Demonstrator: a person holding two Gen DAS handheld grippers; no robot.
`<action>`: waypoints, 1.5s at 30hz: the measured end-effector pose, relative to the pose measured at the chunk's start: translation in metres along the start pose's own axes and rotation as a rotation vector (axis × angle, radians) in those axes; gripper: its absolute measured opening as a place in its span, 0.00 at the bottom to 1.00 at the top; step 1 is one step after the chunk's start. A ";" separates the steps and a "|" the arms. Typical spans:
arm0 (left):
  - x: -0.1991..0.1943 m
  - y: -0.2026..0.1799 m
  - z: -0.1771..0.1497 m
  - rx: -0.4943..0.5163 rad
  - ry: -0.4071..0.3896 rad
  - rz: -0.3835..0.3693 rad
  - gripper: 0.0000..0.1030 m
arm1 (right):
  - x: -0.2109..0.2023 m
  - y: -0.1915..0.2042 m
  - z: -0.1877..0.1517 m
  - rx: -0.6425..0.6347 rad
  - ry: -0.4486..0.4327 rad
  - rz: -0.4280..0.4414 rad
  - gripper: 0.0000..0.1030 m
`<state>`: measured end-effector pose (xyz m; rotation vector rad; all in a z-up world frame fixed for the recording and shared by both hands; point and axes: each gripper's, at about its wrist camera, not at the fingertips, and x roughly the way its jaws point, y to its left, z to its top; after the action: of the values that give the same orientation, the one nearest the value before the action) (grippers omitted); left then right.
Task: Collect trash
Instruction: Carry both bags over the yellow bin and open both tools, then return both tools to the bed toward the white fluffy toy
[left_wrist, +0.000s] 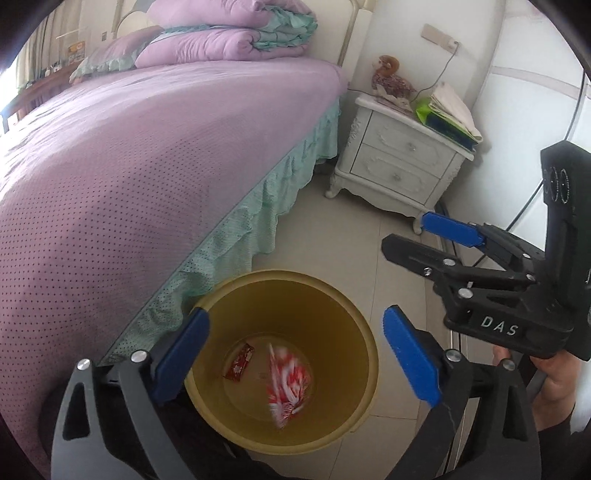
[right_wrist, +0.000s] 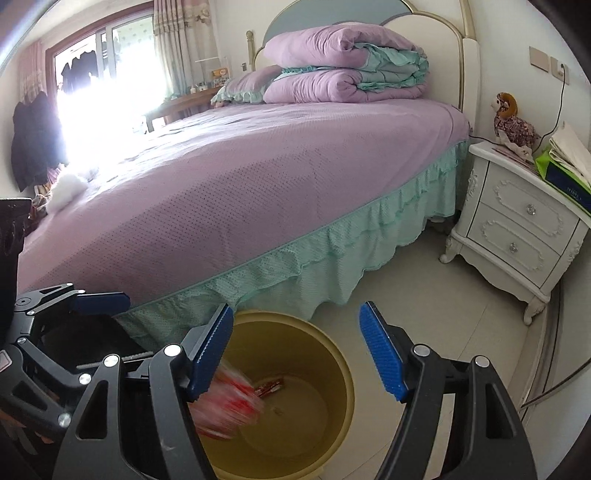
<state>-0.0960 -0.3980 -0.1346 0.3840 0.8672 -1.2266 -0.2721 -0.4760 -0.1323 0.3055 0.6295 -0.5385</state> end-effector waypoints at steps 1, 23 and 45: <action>0.000 0.000 0.000 -0.001 0.000 -0.002 0.92 | 0.000 0.000 0.000 -0.001 0.002 0.001 0.67; -0.134 0.106 -0.020 -0.230 -0.251 0.362 0.96 | -0.001 0.134 0.048 -0.200 -0.140 0.265 0.82; -0.282 0.236 -0.103 -0.604 -0.479 0.769 0.96 | 0.010 0.311 0.097 -0.315 -0.360 0.545 0.92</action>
<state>0.0623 -0.0656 -0.0320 -0.0807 0.5443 -0.2835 -0.0451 -0.2661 -0.0299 0.0688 0.2529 0.0369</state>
